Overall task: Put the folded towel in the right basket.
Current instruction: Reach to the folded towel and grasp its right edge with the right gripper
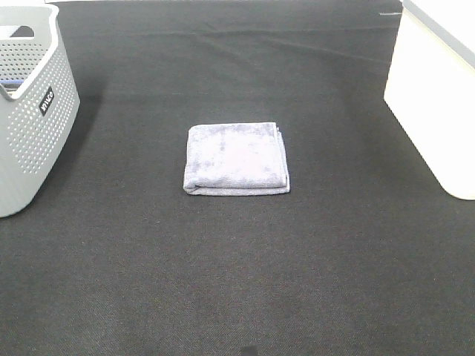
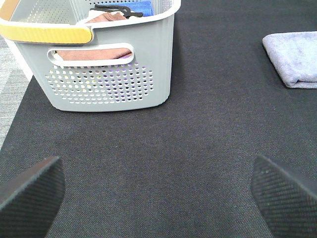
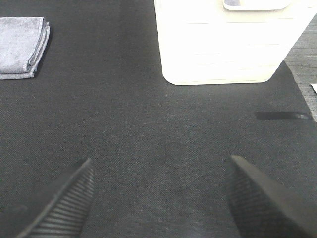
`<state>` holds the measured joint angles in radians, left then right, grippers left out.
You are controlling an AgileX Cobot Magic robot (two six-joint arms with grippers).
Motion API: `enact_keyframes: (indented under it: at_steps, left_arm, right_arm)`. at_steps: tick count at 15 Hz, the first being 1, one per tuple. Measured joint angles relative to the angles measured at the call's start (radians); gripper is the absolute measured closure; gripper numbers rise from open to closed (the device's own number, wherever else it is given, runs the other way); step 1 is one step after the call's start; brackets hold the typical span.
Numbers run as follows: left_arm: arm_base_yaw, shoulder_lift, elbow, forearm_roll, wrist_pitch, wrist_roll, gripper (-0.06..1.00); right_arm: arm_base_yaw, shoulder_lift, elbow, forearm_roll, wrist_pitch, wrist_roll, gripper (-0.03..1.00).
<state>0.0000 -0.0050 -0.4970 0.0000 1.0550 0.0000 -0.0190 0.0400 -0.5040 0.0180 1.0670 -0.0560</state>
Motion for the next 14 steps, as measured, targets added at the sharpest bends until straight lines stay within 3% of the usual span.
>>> enact_keyframes:
  at_steps: [14]
  left_arm:
    - [0.000,0.000,0.000,0.000,0.000,0.000,-0.03]
  right_arm:
    - [0.000,0.000,0.000,0.000,0.000,0.000,0.26]
